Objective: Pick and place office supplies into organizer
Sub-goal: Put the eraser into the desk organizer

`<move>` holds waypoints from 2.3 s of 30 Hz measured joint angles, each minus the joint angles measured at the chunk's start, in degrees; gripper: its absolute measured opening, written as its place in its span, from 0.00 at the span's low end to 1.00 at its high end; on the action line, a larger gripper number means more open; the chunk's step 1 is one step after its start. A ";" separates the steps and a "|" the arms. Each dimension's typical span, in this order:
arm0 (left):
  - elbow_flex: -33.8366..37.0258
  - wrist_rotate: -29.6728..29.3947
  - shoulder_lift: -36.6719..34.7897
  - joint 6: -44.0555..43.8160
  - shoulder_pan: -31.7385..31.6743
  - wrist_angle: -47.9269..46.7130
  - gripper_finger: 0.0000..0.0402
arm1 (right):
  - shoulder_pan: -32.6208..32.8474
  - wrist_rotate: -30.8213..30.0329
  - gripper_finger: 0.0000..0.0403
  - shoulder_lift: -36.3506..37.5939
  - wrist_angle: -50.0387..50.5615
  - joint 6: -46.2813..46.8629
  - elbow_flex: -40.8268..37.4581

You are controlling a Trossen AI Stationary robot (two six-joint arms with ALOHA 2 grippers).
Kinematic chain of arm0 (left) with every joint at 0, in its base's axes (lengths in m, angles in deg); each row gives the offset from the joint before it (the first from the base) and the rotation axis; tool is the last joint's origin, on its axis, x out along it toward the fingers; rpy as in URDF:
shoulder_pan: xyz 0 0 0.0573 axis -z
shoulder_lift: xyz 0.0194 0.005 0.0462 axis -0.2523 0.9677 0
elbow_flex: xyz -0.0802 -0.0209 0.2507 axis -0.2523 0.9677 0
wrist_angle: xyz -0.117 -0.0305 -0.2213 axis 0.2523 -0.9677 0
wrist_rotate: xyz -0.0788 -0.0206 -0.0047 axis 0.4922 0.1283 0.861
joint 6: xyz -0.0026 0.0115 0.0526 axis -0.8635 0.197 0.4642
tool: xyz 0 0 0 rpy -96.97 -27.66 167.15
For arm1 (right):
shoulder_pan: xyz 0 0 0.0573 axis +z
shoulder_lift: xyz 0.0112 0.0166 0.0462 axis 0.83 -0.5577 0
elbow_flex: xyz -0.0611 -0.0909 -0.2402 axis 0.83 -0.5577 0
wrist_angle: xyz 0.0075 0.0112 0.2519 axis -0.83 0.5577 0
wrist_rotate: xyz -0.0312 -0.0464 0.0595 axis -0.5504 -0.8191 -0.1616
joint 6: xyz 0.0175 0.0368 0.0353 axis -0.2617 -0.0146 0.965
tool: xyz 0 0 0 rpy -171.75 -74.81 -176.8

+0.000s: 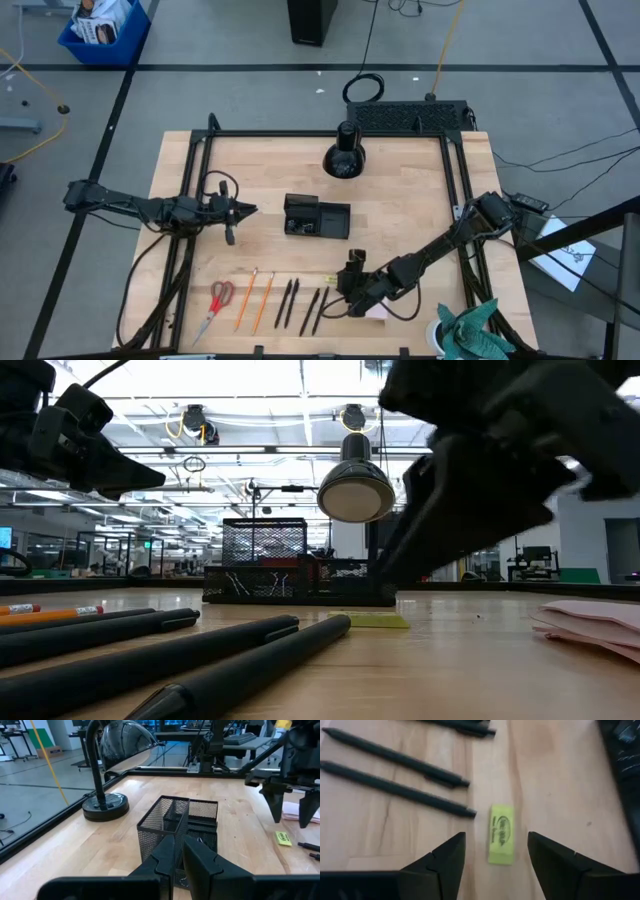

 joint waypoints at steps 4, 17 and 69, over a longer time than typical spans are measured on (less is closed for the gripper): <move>0.00 0.00 0.00 0.00 0.00 0.35 0.10 | -0.02 -0.04 0.48 0.00 -1.18 0.22 -1.47; 0.00 0.00 0.00 0.02 -0.01 0.46 0.10 | -0.04 -0.14 0.47 -1.21 -4.79 -0.01 -2.39; 0.00 0.00 0.00 0.04 -0.01 0.40 0.10 | -2.75 5.34 0.04 1.97 -3.98 1.42 -2.55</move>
